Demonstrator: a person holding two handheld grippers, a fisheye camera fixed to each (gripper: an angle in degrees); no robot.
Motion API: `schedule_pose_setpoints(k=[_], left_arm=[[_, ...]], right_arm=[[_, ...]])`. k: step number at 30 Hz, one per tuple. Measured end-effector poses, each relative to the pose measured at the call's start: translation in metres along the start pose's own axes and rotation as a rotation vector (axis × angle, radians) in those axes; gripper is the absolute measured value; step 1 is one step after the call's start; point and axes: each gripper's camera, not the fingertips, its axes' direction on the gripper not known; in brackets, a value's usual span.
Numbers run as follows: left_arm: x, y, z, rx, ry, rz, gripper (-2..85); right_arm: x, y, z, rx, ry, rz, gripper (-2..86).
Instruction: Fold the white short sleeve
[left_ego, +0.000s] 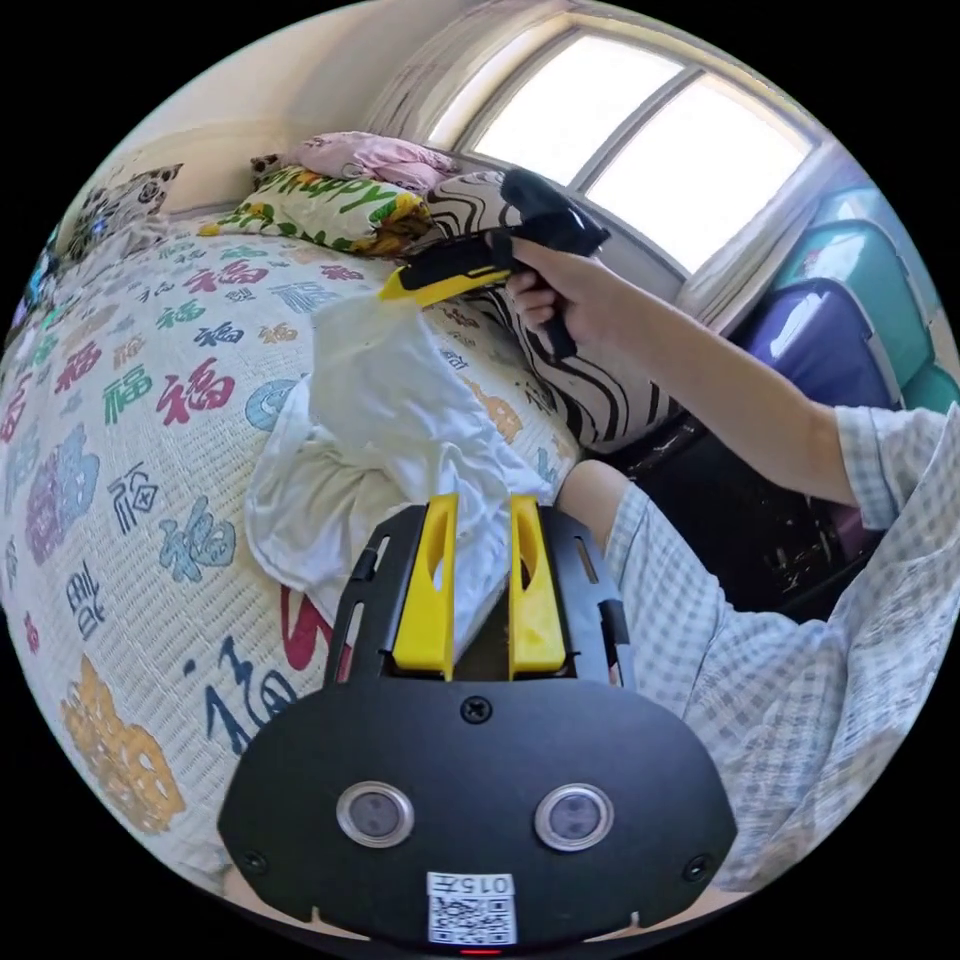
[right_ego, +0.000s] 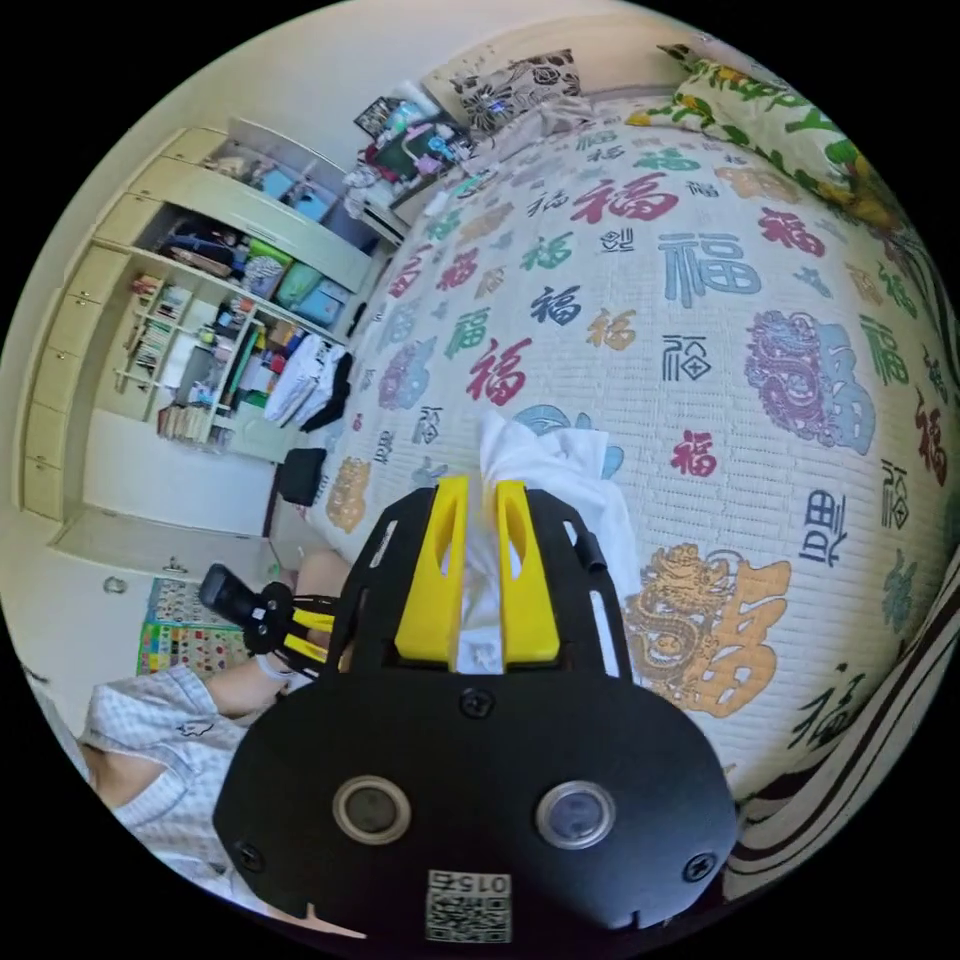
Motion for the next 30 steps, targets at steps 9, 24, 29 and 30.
schedule_pose_setpoints(k=[9, 24, 29, 30], left_arm=[[0.096, -0.056, 0.121, -0.355, -0.134, 0.585, 8.5], [0.146, -0.092, 0.133, -0.225, -0.063, 0.452, -0.3], [0.178, -0.096, 0.075, -0.075, -0.073, 0.417, -0.5], [0.187, -0.093, 0.069, -0.059, -0.079, 0.421, -0.5]], right_arm=[[0.006, 0.165, -0.026, 0.285, 0.072, 0.055, 6.0], [-0.020, 0.272, 0.052, 0.125, -0.081, 0.136, 8.6], [-0.053, 0.264, 0.076, 0.200, -0.151, 0.127, 11.5], [-0.060, 0.264, 0.078, 0.263, -0.155, 0.149, 11.9]])
